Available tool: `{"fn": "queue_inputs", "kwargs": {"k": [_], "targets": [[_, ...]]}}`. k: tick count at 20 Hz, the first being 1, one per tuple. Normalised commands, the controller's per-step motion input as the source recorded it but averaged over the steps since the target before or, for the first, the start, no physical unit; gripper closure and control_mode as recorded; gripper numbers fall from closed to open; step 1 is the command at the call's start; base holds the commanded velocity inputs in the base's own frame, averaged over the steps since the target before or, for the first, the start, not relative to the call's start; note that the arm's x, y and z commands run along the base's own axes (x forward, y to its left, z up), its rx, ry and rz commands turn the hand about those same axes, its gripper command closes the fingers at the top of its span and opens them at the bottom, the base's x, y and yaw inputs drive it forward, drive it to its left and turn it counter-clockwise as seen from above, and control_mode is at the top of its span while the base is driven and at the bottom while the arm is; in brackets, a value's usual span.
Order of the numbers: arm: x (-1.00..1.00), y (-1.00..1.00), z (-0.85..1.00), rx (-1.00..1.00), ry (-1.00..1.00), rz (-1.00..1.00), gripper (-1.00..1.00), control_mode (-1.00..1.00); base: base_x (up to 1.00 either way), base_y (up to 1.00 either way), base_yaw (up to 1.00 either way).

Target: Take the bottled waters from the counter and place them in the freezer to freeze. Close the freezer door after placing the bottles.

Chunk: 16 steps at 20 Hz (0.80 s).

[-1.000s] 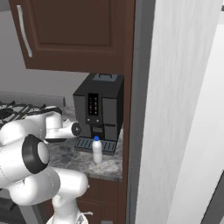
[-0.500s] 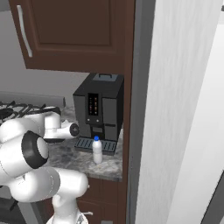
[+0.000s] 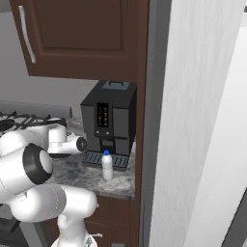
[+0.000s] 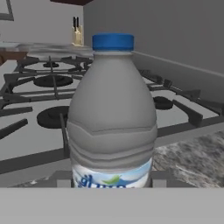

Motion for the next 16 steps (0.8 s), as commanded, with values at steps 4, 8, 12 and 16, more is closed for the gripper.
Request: {"fn": "queue_inputs", "kwargs": {"k": [4, 8, 12, 16], "targets": [[0.0, 0.0, 0.0, 0.0, 0.0, 0.0, 1.0, -1.0, 0.0, 0.0, 0.0], [-0.23, 0.0, 0.08, 0.0, 0.0, -0.05, 1.0, -1.0, 0.0, 0.0, 0.0], [-0.45, 0.16, 0.43, 0.0, 0.0, -0.23, 1.0, -1.0, 0.0, 0.0, 0.0], [-0.31, 0.13, 0.71, 0.0, 0.0, -0.27, 1.0, -1.0, 0.0, 0.0, 0.0]]}}
